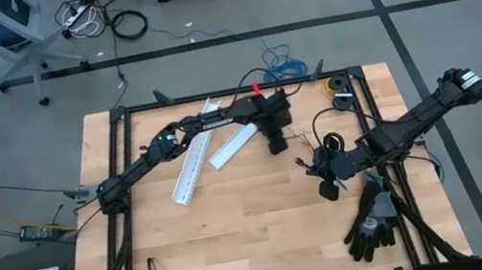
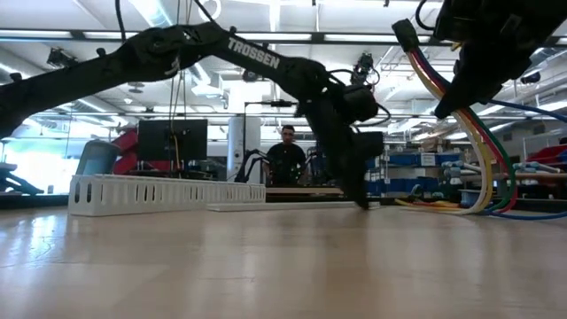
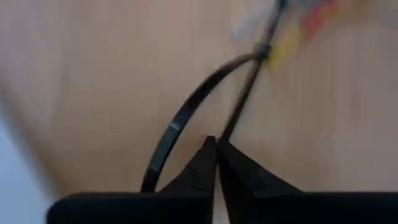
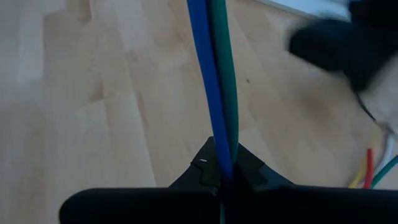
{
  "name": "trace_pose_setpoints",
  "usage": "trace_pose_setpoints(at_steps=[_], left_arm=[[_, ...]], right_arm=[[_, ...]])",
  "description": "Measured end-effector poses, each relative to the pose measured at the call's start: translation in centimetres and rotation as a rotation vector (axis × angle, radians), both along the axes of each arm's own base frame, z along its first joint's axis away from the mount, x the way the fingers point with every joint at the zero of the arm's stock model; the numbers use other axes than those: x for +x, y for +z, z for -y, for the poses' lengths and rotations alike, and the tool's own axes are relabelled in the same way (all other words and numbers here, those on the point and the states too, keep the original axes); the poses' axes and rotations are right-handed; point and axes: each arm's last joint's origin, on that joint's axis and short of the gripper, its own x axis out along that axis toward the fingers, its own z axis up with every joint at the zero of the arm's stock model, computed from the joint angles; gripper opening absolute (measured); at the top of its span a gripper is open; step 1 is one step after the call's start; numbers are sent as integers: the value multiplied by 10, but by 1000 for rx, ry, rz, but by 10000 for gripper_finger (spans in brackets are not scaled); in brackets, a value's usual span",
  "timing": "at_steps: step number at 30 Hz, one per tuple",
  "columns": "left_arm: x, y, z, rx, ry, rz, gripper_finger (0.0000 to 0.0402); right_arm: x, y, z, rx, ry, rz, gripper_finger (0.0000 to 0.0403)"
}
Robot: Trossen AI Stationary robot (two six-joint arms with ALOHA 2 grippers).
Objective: Ziptie cables
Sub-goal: Wrap the cable wires with the black zip tie
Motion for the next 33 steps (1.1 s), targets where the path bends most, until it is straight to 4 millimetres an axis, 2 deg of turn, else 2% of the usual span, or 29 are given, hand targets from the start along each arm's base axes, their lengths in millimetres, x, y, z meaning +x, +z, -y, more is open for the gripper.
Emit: trace_pose_setpoints(at_steps=[2,7,10,18,21,24,27,33], left_arm=[[-11,6,5,-22,-5,-96,8],[-38,26,26,-43,-39,-348,7],[-50,49,38,-43,-82,-411,5],[-66,129,52,59,-65,-229,5],[-72,148,53,124,-27,-150,4],[-81,155,56,162,6,-128,4],[-97,152,60,185,47,-117,4],[-143,131,79,187,95,30,4]], right_arm=[[0,0,0,-2,1,-1,0],[-1,-1,0,-12,5,-12,0],[-2,-2,1,-19,6,-24,0],[-2,-2,1,-50,29,-39,0],[-2,-2,1,-61,38,-41,0],[-2,-2,1,-69,44,-41,0],[-2,-2,1,-75,49,-43,0],[-2,-2,1,-77,50,-40,0]])
